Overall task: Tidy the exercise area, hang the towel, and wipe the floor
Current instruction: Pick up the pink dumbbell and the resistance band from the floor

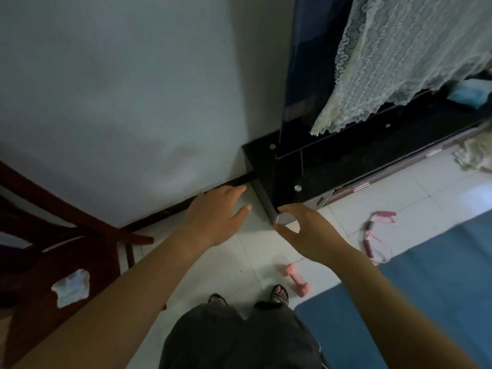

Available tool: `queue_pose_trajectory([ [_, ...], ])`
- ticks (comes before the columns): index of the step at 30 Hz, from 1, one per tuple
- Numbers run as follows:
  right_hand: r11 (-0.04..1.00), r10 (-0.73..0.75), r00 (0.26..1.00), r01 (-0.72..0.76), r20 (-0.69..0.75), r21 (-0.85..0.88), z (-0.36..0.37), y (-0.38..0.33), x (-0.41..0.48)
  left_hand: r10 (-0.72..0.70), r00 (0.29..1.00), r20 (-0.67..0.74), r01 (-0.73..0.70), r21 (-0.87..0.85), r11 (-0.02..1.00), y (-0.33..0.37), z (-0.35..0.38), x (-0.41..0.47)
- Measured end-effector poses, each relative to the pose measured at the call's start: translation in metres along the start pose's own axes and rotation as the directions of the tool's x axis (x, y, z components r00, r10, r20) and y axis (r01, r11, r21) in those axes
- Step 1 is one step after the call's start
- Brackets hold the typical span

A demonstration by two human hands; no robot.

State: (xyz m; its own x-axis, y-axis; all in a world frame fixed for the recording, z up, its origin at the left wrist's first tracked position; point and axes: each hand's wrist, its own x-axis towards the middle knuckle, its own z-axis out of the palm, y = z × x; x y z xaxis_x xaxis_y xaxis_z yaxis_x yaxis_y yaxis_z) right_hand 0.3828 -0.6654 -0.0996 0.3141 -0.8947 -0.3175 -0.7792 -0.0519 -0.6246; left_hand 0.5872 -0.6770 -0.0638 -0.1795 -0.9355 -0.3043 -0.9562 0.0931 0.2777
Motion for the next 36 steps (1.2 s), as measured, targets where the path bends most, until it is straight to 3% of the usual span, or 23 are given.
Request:
queue_pose_trajectory([
  [5, 0.987, 0.16, 0.985, -0.158, -0.071, 0.038, 0.017, 0.029, 0.021, 0.173, 0.976, 0.136, -0.176, 0.015, 0.984, -0.013, 0.03, 0.056],
  [13, 0.918, 0.385, 0.894, -0.344, -0.228, 0.197, 0.117, 0.12, 0.054, 0.392, 0.85, 0.351, -0.452, 0.105, 0.886, -0.028, 0.153, 0.149],
  [18, 0.866, 0.493, 0.85, -0.458, -0.186, 0.203, 0.201, 0.211, 0.079, 0.47, 0.802, 0.368, -0.543, 0.124, 0.83, -0.036, 0.271, 0.197],
  [25, 0.85, 0.526, 0.833, -0.508, -0.172, 0.141, 0.316, 0.35, 0.119, 0.532, 0.767, 0.36, -0.609, 0.145, 0.78, -0.061, 0.451, 0.259],
  [30, 0.795, 0.606, 0.783, -0.591, -0.141, 0.136, 0.408, 0.452, 0.152, 0.615, 0.696, 0.37, -0.713, 0.257, 0.652, -0.068, 0.579, 0.316],
  [36, 0.783, 0.622, 0.772, -0.618, -0.132, 0.075, 0.487, 0.538, 0.184, 0.627, 0.69, 0.361, -0.713, 0.192, 0.674, -0.069, 0.707, 0.344],
])
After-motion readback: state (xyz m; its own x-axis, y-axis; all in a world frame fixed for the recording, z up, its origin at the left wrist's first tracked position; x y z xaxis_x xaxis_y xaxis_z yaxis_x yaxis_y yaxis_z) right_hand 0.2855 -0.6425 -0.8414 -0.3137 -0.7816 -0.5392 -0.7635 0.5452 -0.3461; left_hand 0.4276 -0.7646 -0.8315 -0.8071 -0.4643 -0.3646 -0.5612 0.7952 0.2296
